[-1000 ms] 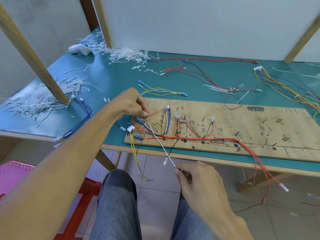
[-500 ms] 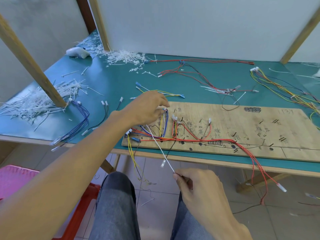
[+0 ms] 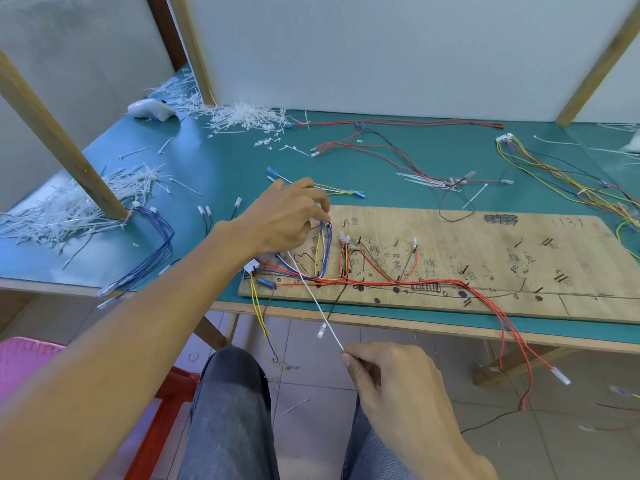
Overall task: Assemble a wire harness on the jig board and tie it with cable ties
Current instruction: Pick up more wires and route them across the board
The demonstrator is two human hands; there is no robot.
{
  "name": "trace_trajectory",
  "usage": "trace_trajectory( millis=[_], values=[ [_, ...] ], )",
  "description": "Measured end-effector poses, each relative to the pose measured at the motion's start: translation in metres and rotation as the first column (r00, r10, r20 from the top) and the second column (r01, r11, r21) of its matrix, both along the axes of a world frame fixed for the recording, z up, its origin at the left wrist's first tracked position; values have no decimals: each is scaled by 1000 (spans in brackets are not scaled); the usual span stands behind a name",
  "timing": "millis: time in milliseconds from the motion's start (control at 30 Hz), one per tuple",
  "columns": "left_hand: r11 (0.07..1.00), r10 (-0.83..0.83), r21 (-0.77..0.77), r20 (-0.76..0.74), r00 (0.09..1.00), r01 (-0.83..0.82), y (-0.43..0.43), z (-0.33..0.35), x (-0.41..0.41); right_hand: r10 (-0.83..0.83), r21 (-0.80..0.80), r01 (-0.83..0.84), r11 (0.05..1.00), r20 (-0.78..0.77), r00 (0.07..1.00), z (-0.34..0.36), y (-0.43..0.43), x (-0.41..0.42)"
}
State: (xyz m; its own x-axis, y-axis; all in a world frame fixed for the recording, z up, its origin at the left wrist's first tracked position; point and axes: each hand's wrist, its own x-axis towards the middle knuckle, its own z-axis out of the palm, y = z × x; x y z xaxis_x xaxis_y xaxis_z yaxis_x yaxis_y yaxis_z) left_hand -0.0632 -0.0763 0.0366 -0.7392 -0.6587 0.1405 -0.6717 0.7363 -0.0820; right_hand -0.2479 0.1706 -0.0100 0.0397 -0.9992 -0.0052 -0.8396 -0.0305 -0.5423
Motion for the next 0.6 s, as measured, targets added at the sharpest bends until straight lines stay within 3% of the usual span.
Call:
trace_trajectory(
  millis=[367,600],
  values=[
    [1000,10,26,-14,1000,-10,2,2,-14,5,28,-5,1000,0,1000,-3,-1,0],
    [966,168,194,23,985,-170,-3,8,-26,11,16,-11,1000,-1,1000,-4,0,1]
  ],
)
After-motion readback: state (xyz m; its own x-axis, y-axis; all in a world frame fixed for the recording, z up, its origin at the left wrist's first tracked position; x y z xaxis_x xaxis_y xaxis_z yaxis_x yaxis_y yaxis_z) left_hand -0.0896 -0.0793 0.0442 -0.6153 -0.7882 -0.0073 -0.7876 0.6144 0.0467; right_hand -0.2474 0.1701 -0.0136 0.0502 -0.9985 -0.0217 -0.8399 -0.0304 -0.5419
